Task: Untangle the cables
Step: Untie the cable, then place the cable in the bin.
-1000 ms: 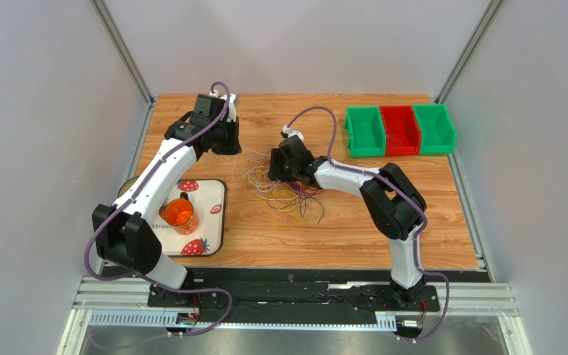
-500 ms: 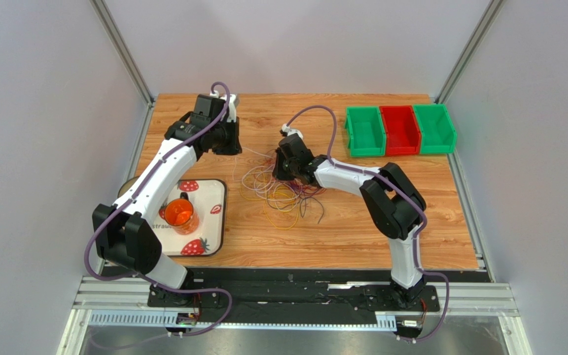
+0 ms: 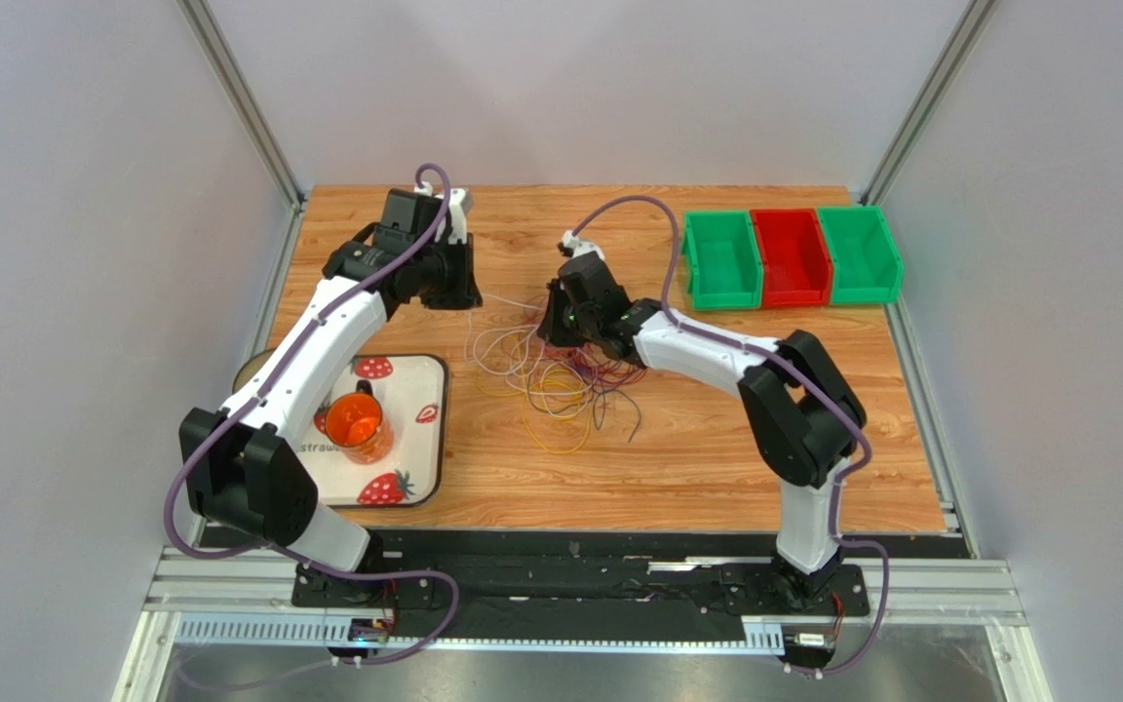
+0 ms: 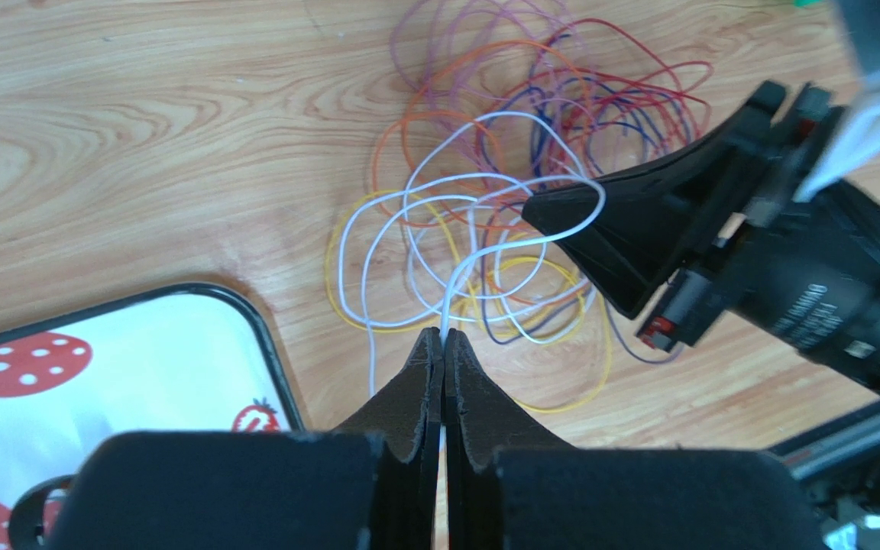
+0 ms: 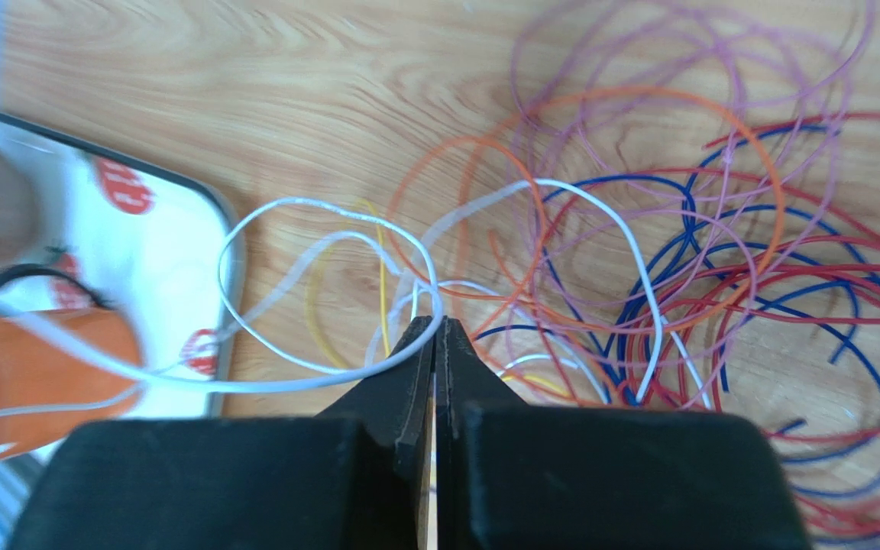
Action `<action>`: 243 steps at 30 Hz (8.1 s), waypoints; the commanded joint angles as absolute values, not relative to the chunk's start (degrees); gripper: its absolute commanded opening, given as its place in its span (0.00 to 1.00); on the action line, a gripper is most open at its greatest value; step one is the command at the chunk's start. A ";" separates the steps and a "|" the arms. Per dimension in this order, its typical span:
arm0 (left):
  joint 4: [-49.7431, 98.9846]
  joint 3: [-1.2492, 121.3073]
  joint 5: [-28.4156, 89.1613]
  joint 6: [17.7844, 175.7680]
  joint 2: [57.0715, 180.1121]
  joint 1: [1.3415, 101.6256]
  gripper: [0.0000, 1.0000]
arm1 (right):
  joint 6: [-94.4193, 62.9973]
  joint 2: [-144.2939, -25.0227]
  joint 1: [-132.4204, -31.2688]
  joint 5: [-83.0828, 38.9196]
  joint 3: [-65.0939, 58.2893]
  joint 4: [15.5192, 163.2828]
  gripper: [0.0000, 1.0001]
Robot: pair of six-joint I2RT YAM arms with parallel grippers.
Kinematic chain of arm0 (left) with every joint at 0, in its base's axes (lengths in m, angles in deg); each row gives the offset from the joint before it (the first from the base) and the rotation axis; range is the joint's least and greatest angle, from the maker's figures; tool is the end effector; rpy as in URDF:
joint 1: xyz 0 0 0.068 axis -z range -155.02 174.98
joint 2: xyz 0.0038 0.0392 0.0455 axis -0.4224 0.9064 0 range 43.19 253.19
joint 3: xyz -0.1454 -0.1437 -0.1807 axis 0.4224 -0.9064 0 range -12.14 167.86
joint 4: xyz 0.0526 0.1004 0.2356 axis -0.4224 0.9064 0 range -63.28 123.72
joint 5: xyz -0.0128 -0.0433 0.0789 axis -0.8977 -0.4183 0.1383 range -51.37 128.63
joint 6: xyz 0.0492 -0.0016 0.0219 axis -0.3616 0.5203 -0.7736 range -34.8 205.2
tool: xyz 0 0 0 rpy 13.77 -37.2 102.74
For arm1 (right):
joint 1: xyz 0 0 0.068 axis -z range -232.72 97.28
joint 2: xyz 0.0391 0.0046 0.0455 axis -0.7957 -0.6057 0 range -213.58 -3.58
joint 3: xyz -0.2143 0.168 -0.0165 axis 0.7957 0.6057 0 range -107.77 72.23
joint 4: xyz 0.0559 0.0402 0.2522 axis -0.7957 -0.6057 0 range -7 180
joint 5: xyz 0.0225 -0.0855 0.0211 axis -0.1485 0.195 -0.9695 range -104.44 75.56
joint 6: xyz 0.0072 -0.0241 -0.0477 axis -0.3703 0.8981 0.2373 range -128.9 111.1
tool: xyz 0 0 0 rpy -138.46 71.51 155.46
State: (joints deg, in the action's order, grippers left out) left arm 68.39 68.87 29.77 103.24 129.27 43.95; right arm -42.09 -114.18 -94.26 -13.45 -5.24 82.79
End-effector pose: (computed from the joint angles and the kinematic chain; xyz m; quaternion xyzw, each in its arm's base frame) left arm 0.3067 -0.1112 0.3355 0.0359 0.9265 -0.1848 0.3257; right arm 0.3255 0.2877 0.2060 -0.0624 0.9054 0.2487 0.3385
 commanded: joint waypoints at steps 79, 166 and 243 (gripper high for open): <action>68.03 36.64 25.71 107.78 81.86 49.42 0.67 | -11.62 -93.49 -75.22 5.78 -56.09 83.66 0.00; 68.12 36.55 27.03 107.43 84.76 49.42 0.66 | -27.26 -110.89 -44.37 -13.38 -52.85 107.05 0.00; 67.86 36.46 26.77 107.43 84.93 49.42 0.65 | -46.32 -104.03 -40.41 -4.07 -7.39 96.60 0.00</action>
State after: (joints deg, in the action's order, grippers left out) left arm 69.29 36.87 26.78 108.20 84.94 49.47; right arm -40.62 -102.88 -40.84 -3.63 -6.40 98.53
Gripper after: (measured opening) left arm 0.651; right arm 0.008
